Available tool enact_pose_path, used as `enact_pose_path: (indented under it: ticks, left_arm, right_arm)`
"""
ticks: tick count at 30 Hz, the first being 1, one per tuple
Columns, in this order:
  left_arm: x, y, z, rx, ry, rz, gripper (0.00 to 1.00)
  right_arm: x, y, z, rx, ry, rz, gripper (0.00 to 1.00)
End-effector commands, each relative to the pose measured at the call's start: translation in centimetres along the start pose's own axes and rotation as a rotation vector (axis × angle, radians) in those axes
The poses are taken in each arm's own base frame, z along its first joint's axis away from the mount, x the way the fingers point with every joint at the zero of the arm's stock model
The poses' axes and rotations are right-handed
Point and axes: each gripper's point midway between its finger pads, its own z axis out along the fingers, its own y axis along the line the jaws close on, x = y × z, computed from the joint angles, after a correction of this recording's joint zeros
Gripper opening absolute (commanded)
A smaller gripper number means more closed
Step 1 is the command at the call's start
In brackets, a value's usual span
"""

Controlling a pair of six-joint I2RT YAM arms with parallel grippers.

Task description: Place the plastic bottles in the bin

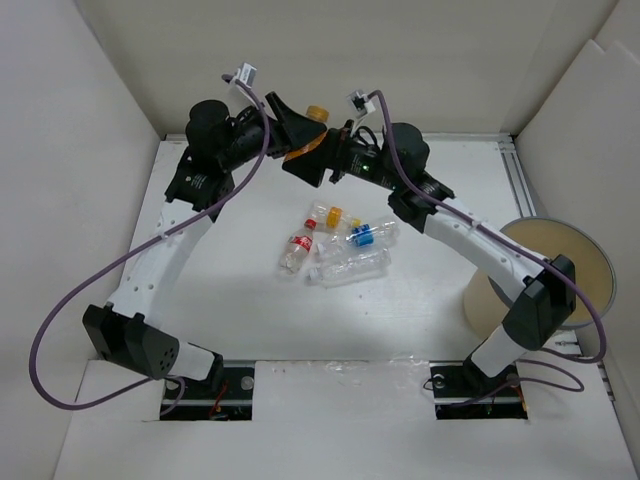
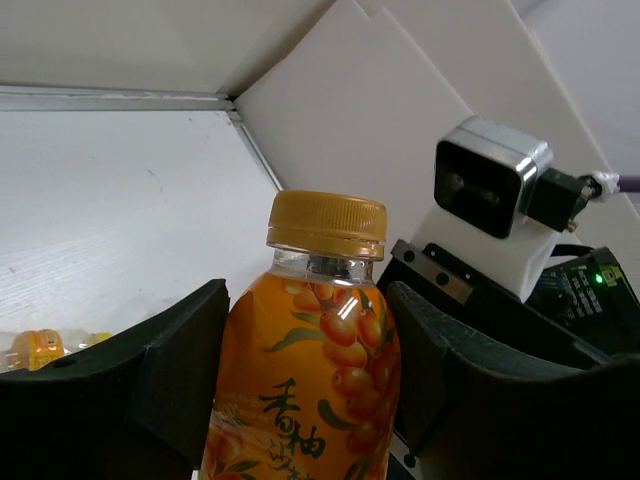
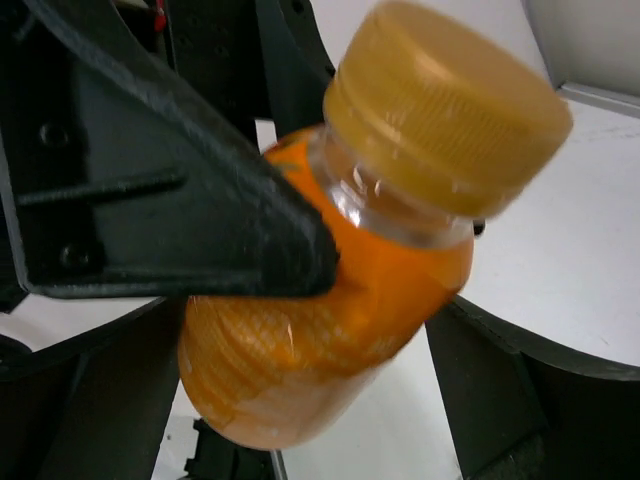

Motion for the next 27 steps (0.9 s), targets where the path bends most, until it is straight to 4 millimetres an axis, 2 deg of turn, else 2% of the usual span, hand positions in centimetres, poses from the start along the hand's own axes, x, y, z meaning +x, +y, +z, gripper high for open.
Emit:
enact_pose_path:
  ticks: [1,6,10,11,13,14,15,16,18,19,20,21,22,23,24,25,27]
  left_arm:
    - [-0.3,-3.4,-1.3,0.119,-0.007,0.039,0.00]
    - [-0.2,-3.5,-1.6,0.131,-0.020,0.058,0.00]
    - [0.0,-3.8,-1.6,0.156,-0.017,0.045,0.00]
    - [0.0,-3.8,-1.6,0.156,-0.017,0.045,0.00]
    - [-0.3,-4.1,-1.9,0.155,-0.030,0.049,0.00]
    - [-0.6,-4.5,-1.9,0.161,-0.037,0.054,0.00]
    - [-0.8,-4.8,-2.0,0.167,-0.042,0.059,0.00]
    - [-1.0,-4.9,-2.0,0.173,-0.048,0.064,0.09]
    - [-1.3,-5.3,-2.2,0.181,-0.055,0.070,0.36]
    - [-1.3,-5.3,-2.2,0.181,-0.055,0.070,0.48]
    - [-1.7,-5.5,-2.2,0.178,-0.070,0.073,0.84]
    - [-1.9,-5.2,-2.1,0.160,-0.079,0.079,1.00]
    - [-2.5,-5.3,-2.2,0.153,-0.103,0.092,1.00]
    - [-2.6,-4.8,-2.1,0.130,-0.112,0.104,1.00]
    - [-3.7,-4.9,-2.2,0.096,-0.153,0.112,1.00]
    - [-4.2,-4.8,-2.4,0.076,-0.170,0.122,1.00]
    - [-4.8,-4.4,-2.3,0.038,-0.179,0.147,1.00]
  right_arm:
    - [-3.8,3.7,-0.1,-0.161,-0.126,-0.028,1.00]
    - [-4.4,3.6,-0.5,-0.178,-0.143,0.008,1.00]
    - [-3.8,3.2,0.0,-0.186,-0.121,0.022,0.80]
    - [-3.6,3.6,0.1,-0.193,-0.117,0.024,0.70]
    - [-3.2,3.2,0.4,-0.187,-0.109,0.029,0.57]
    - [-3.2,3.2,0.4,-0.187,-0.109,0.029,0.35]
    - [-3.2,3.2,0.4,-0.187,-0.109,0.029,0.28]
    - [-3.2,3.2,0.4,-0.187,-0.109,0.029,0.20]
    - [-3.2,3.2,0.4,-0.187,-0.109,0.029,0.06]
    - [-3.1,3.2,0.2,-0.186,-0.107,0.031,0.03]
    - [-2.6,2.7,0.3,-0.169,-0.104,0.039,0.03]
    - [-3.1,2.9,-0.1,-0.163,-0.120,0.036,0.01]
    - [-2.5,1.8,-0.4,-0.125,-0.104,0.041,0.00]
    - [-3.0,1.6,-1.1,-0.103,-0.114,0.032,0.00]
    - [-2.8,1.4,-1.5,-0.084,-0.109,0.030,0.00]
    - [-3.4,0.0,-2.3,-0.035,-0.125,0.012,0.00]
    - [-3.5,-0.6,-4.4,0.010,-0.135,0.007,0.00]
